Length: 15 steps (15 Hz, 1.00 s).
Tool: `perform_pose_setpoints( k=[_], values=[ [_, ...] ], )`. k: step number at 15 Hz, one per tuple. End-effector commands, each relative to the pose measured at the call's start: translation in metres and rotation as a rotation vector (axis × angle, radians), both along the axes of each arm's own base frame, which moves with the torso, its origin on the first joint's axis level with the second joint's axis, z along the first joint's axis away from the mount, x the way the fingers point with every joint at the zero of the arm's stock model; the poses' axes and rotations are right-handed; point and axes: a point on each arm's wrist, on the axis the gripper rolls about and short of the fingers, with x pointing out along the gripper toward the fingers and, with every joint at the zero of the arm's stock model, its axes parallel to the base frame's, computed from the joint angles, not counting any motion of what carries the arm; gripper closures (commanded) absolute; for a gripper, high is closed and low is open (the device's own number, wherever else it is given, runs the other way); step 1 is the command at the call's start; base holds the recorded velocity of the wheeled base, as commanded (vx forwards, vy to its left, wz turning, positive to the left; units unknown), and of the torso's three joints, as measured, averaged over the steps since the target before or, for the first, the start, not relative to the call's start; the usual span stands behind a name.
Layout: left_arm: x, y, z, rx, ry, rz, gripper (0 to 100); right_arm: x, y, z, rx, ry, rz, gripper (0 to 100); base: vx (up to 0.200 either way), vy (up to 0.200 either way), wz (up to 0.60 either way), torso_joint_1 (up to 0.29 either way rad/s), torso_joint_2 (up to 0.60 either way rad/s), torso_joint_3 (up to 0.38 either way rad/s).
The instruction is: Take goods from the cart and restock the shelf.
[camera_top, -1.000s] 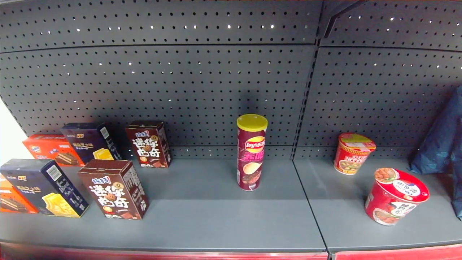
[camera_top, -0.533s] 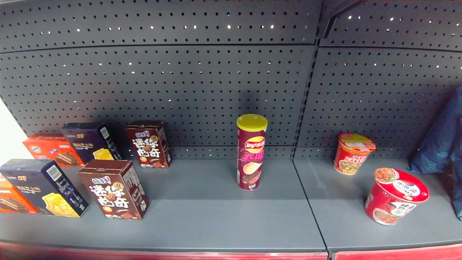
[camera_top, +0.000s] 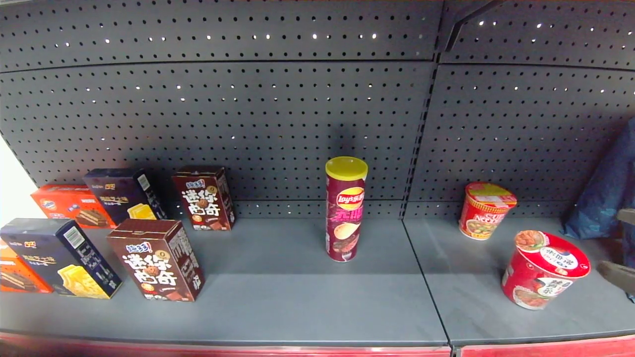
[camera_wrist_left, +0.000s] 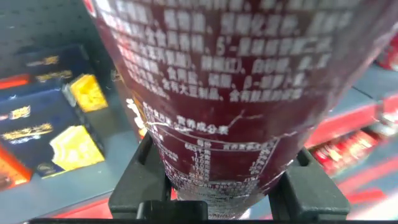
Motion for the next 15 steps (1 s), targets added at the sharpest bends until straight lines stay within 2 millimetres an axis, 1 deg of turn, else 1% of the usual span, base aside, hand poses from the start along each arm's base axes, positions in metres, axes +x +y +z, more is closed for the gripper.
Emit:
perform_pose_setpoints(
  k=[1, 2, 3, 4, 5, 7, 8, 10, 11, 13, 14, 15],
  values=[
    [0.014, -0.004, 0.030, 0.021, 0.077, -0.035, 100, 0.059, 0.039, -0.009, -0.013, 0.154, 0.081, 0, 0.000, 0.000, 0.00, 0.000, 0.00, 0.000],
    [0.017, -0.004, 0.031, 0.024, 0.085, -0.043, 100, 0.067, 0.043, -0.010, -0.013, 0.170, 0.100, 0, 0.000, 0.000, 0.00, 0.000, 0.00, 0.000],
    [0.020, -0.006, 0.030, 0.031, 0.104, -0.077, 100, 0.091, 0.055, -0.013, -0.023, 0.198, 0.106, 0, 0.000, 0.000, 0.00, 0.000, 0.00, 0.000],
    [0.020, -0.006, 0.026, 0.035, 0.119, -0.093, 100, 0.108, 0.062, -0.014, -0.012, 0.180, 0.110, 0, 0.000, 0.000, 0.00, 0.000, 0.00, 0.000],
    [0.021, -0.006, 0.021, 0.040, 0.135, -0.095, 100, 0.129, 0.068, -0.017, -0.001, 0.154, 0.126, 0, 0.000, 0.000, 0.00, 0.000, 0.00, 0.000],
    [0.021, -0.006, 0.019, 0.040, 0.138, -0.093, 100, 0.155, 0.072, -0.018, 0.044, 0.082, 0.188, 0, 0.000, 0.000, 0.00, 0.000, 0.00, 0.000],
    [0.020, -0.006, 0.021, 0.039, 0.132, -0.090, 100, 0.170, 0.076, -0.022, 0.058, 0.063, 0.222, 0, 0.000, 0.000, 0.00, 0.000, 0.00, 0.000],
    [0.020, -0.006, 0.022, 0.037, 0.128, -0.089, 100, 0.178, 0.080, -0.027, 0.063, 0.078, 0.277, 0, 0.000, 0.000, 0.00, 0.000, 0.00, 0.000],
    [0.020, -0.006, 0.022, 0.037, 0.128, -0.089, 100, 0.185, 0.086, -0.031, 0.059, 0.092, 0.297, 0, 0.000, 0.000, 0.00, 0.000, 0.00, 0.000],
    [0.020, -0.006, 0.022, 0.037, 0.128, -0.090, 100, 0.194, 0.090, -0.038, 0.047, 0.107, 0.304, 0, 0.000, 0.000, 0.00, 0.000, 0.00, 0.000],
    [0.020, -0.006, 0.023, 0.036, 0.125, -0.095, 100, 0.203, 0.092, -0.049, 0.009, 0.091, 0.351, 0, 0.000, 0.000, 0.00, 0.000, 0.00, 0.000],
    [0.019, -0.006, 0.024, 0.036, 0.124, -0.095, 100, 0.206, 0.092, -0.052, 0.001, 0.077, 0.386, 0, 0.000, 0.000, 0.00, 0.000, 0.00, 0.000]
  ],
)
